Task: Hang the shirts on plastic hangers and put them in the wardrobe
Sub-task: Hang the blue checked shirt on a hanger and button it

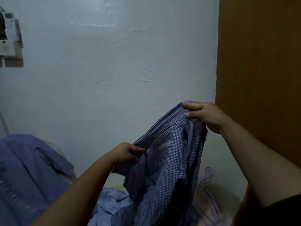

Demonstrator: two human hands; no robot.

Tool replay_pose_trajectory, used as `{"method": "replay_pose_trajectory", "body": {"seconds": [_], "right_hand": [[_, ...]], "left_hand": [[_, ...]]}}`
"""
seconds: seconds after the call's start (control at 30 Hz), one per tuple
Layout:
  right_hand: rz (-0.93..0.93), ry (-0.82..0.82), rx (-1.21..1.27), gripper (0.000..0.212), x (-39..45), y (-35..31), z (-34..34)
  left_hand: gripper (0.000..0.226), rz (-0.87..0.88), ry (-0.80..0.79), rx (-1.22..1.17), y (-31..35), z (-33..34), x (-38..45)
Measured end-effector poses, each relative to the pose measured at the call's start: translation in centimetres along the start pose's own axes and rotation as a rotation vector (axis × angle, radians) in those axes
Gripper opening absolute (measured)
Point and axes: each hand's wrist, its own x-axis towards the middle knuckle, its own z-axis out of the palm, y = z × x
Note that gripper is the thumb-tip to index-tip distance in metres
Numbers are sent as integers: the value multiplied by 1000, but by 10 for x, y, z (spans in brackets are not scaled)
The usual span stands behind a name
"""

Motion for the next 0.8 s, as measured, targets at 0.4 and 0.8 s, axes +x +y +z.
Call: {"method": "replay_pose_trajectory", "body": {"seconds": [0.4, 0.8], "right_hand": [[-55, 115, 23, 50, -18, 3, -20], [-281, 201, -208, 54, -34, -42, -24]], "left_hand": [[44, -52, 307, -150, 33, -75, -33], [47, -33, 416, 101, 100, -173, -93]]}}
